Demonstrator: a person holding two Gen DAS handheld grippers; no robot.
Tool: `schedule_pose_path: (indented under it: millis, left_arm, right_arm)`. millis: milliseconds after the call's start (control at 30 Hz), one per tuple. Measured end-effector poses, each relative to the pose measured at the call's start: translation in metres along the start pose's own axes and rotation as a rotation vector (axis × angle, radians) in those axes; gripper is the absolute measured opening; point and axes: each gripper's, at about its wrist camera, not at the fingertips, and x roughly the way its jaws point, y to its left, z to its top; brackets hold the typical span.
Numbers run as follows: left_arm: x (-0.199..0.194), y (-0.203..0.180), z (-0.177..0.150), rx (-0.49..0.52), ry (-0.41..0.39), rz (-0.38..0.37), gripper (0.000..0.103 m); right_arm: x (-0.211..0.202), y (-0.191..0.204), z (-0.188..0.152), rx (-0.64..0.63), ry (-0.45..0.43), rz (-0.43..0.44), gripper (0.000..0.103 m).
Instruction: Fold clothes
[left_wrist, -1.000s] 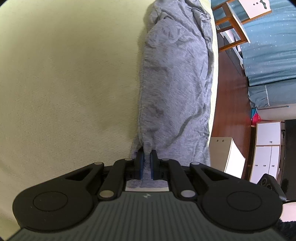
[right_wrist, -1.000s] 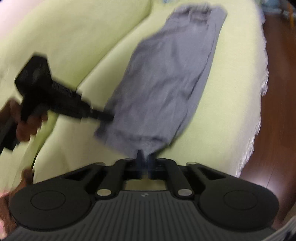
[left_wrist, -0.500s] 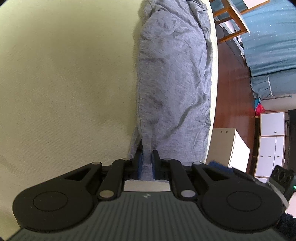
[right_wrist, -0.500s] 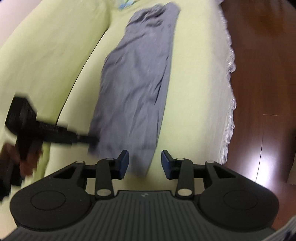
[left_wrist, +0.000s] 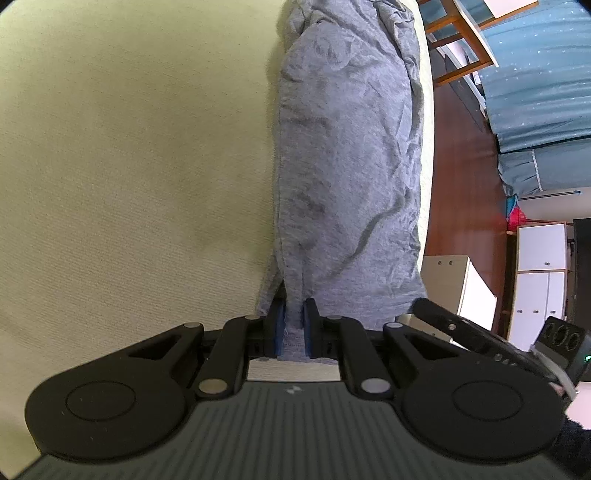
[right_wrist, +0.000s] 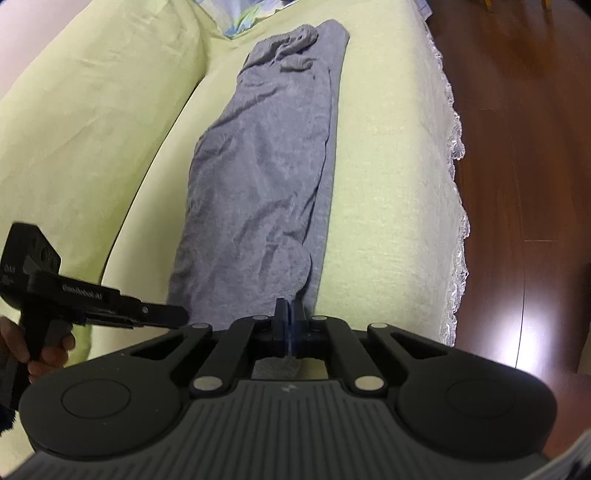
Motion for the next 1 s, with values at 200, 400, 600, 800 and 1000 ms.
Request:
schedule_pose_path:
  millis: [200, 400, 600, 800, 1000]
  left_arm:
    - [-0.02, -0.008, 0.007, 0.015, -0.02, -0.017, 0.01]
    - [-0.01, -0.002, 0.002, -0.024, 0.033, 0.002, 0.028]
    - [-0.006, 0.009, -0.009, -0.096, -0.016, -0.007, 0.038]
    - [-0.005, -0.003, -0.005, -0.026, -0.032, -0.008, 0.033]
    - [-0.004, -0.01, -0.005, 0.025, -0.049, 0.009, 0.0]
  right_arm:
    - [-0.012, 0.009, 0.018, 0.05, 0.001, 0.06, 0.001]
    - [-0.01, 0.007, 0.009, 0.1, 0.043, 0.06, 0.001]
    - [0.0, 0.006, 0.003, 0.102, 0.057, 0.06, 0.001]
    - [0.003, 0.003, 0.001, 0.103, 0.067, 0.049, 0.001]
    - [0.007, 0.001, 0.0, 0.106, 0.073, 0.04, 0.001]
